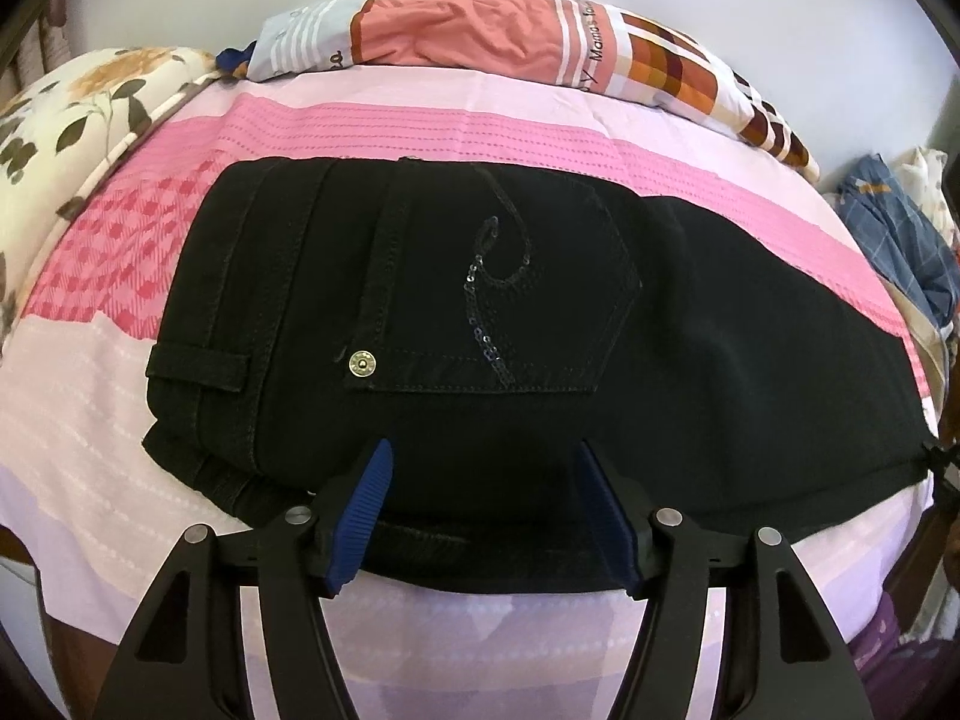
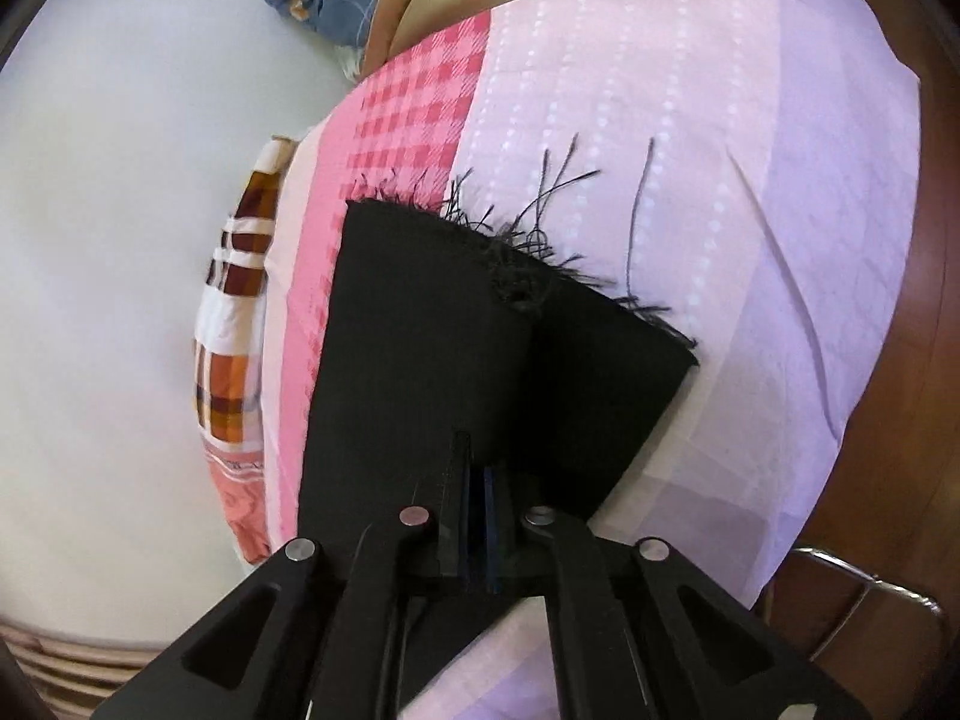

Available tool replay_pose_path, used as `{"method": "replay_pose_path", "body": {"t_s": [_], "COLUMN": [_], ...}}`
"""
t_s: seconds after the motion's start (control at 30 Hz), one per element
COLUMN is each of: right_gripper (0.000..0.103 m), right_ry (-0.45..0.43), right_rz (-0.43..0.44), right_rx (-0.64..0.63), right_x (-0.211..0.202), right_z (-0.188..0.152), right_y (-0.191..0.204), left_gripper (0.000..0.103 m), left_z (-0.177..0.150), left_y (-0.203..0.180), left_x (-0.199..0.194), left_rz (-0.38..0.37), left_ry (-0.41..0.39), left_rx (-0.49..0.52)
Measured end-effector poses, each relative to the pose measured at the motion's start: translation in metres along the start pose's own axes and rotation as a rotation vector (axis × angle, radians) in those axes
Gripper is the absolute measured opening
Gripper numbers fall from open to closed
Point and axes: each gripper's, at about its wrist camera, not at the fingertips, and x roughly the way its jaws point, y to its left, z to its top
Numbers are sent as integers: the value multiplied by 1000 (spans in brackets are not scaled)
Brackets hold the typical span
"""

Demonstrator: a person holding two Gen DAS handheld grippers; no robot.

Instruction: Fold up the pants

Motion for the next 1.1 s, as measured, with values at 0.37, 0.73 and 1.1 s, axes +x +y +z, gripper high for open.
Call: {"method": "replay_pose_path", "body": {"t_s": [0.37, 0.73, 1.1], "right_gripper": [3, 8, 15], "right_ry": [-10, -3, 59], "right_rz": [-10, 63, 87], "right_rx": [18, 99, -46], "right_x": [-20, -29, -6], "right_z": [2, 9, -5], "right_y": [-11, -35, 1], "left_gripper": [66, 68, 68], "left_z": [-6, -14, -26], "left_y": [3, 4, 25], "left_x": [-7, -12, -13], "left_rz": [4, -12, -251], "left_ry": [-6, -6, 14], "left_rx": [-16, -30, -230]}}
